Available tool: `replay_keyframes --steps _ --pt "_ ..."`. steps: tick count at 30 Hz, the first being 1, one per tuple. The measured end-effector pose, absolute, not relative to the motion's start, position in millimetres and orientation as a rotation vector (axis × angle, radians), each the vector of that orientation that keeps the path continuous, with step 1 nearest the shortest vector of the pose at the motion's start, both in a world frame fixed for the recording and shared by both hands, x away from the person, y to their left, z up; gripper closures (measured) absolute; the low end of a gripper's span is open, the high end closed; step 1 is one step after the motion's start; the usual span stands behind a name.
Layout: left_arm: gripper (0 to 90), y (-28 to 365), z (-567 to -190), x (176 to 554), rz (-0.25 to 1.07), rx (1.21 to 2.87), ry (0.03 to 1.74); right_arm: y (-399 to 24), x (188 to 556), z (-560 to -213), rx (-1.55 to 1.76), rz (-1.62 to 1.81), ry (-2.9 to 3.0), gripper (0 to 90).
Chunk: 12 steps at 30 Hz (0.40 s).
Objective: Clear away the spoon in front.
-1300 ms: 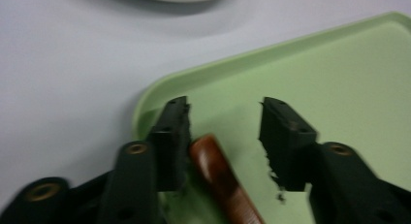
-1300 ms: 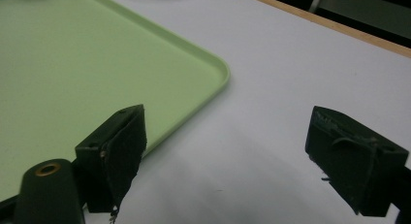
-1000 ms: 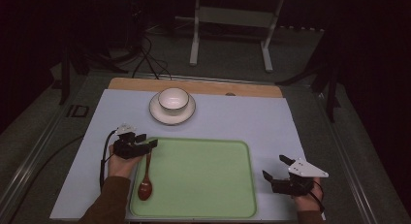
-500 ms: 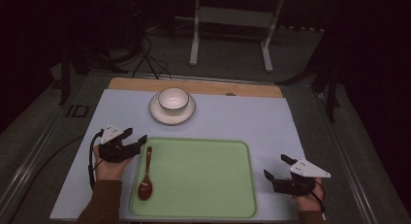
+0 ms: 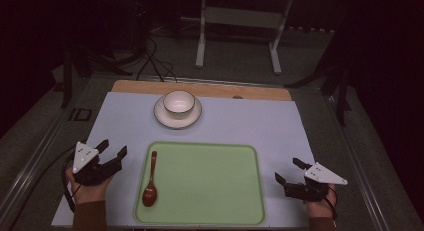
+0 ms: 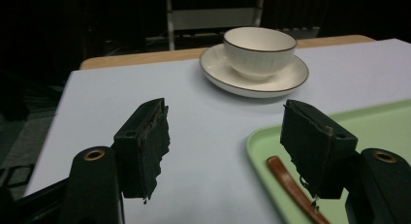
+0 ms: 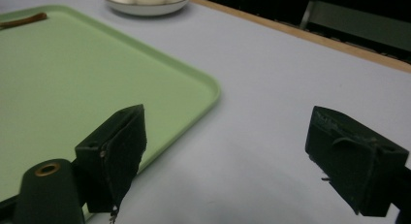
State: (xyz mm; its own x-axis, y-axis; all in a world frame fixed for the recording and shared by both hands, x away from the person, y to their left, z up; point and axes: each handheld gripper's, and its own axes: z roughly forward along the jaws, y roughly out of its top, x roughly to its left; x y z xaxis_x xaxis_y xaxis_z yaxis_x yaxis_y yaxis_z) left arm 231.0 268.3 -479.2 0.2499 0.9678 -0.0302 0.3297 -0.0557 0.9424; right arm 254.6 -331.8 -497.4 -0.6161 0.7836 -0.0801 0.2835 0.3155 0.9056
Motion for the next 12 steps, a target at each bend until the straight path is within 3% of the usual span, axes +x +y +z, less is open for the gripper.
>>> replay_keyframes --steps 12 --pt "34.0 283.5 -482.4 217.4 0.917 1.486 1.297 -335.6 253.4 -494.6 0.950 1.299 2.004 14.4"
